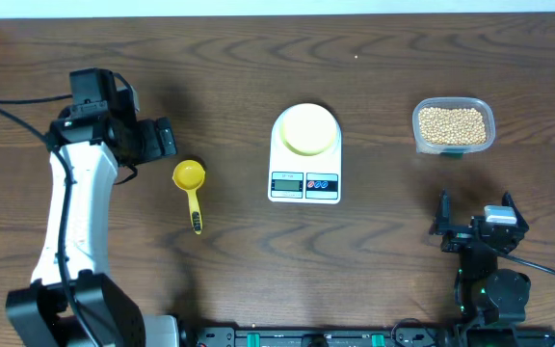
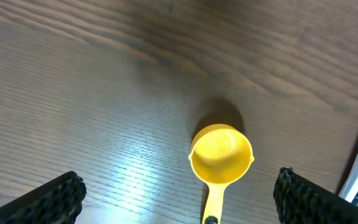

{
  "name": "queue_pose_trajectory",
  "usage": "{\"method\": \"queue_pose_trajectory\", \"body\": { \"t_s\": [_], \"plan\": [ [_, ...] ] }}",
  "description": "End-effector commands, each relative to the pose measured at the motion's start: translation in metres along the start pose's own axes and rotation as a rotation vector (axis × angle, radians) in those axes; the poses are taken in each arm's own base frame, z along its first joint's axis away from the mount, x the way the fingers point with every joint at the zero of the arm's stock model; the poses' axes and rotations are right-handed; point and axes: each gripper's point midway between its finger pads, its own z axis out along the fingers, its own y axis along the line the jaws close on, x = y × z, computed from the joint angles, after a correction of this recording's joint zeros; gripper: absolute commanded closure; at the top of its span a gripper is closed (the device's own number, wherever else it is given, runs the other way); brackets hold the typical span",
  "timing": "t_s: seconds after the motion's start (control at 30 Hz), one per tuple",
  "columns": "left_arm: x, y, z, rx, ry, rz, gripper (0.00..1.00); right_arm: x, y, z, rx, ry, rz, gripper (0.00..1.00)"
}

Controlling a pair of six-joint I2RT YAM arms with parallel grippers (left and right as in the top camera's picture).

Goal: Scoop item into bowl and weigh 50g on scale
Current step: 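Extend the left arm and position the gripper above the scoop handle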

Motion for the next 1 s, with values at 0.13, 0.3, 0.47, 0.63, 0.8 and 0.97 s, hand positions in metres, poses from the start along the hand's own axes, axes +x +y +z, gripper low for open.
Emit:
{"method": "queue_pose_trajectory", "body": {
  "t_s": [0.13, 0.3, 0.47, 0.63, 0.8, 0.97],
  "plan": [
    [-0.001, 0.000, 0.015, 0.009, 0.045, 0.040, 0.01, 0.001, 0.001, 0.000, -0.002, 0.001, 0.012, 0.01],
    [0.008, 0.002, 0.035, 0.008, 0.111, 0.059, 0.01, 0.001, 0.001, 0.000, -0.003, 0.001, 0.012, 0.01],
    [0.019, 0.002, 0.054, 0.014, 0.182, 0.073, 0.01, 0.001, 0.001, 0.000, -0.005, 0.001, 0.012, 0.01],
    [0.030, 0.000, 0.067, 0.032, 0.239, 0.091, 0.01, 0.001, 0.001, 0.000, -0.005, 0.002, 0.012, 0.01],
    [0.034, 0.001, 0.070, 0.036, 0.253, 0.114, 0.01, 0.001, 0.001, 0.000, -0.005, 0.002, 0.012, 0.01],
    [0.041, 0.001, 0.072, 0.039, 0.271, 0.140, 0.01, 0.001, 0.001, 0.000, -0.005, 0.002, 0.012, 0.01]
  ]
}}
